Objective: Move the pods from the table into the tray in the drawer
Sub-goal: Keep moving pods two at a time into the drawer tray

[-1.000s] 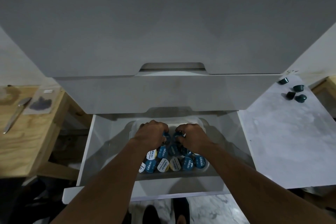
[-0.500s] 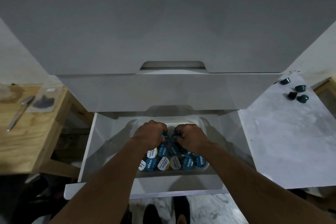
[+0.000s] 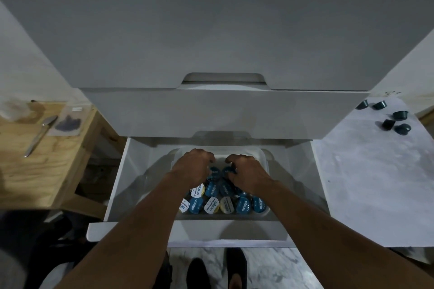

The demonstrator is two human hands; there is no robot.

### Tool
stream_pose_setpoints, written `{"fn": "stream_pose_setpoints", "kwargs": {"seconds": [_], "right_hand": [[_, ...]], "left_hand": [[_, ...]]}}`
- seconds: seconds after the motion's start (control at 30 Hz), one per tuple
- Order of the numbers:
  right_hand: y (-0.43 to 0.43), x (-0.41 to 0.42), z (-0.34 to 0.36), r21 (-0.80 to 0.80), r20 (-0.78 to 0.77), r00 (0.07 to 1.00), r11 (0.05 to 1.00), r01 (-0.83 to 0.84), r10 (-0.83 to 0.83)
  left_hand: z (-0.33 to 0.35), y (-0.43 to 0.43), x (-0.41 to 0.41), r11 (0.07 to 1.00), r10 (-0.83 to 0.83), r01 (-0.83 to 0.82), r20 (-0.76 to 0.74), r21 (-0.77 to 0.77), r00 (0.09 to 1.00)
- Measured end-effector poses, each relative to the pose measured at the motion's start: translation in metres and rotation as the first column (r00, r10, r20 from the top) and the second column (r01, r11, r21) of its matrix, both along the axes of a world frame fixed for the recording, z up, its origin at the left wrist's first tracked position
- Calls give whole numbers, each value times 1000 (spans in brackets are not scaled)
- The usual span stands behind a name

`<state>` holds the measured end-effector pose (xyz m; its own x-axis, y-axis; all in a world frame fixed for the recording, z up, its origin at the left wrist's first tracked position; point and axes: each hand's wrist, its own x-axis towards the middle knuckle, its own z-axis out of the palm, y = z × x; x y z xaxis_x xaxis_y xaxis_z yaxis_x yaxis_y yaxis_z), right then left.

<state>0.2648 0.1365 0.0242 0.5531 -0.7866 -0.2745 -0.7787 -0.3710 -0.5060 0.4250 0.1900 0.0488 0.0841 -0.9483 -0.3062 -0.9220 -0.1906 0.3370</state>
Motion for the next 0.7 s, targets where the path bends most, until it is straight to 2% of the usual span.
{"fn": "stream_pose_setpoints", "kwargs": {"seconds": [0.13, 0.43, 0.6, 0.7], "right_hand": [[-5, -3, 5, -37, -1, 1000, 999, -5, 5], [1, -34, 35, -229, -1, 1000, 973, -16, 16], [27, -61, 66, -299, 45, 998, 952, 65, -54], [48, -83, 86, -399, 85, 990, 906, 139, -114]], "left_hand": [[10, 4, 0, 997, 34, -30, 52, -77, 998], [43, 37, -24, 965, 142, -86, 219, -249, 965], [53, 52, -46, 927, 92, 7, 245, -374, 965], [66, 61, -67, 876, 49, 80, 253, -476, 966]]}}
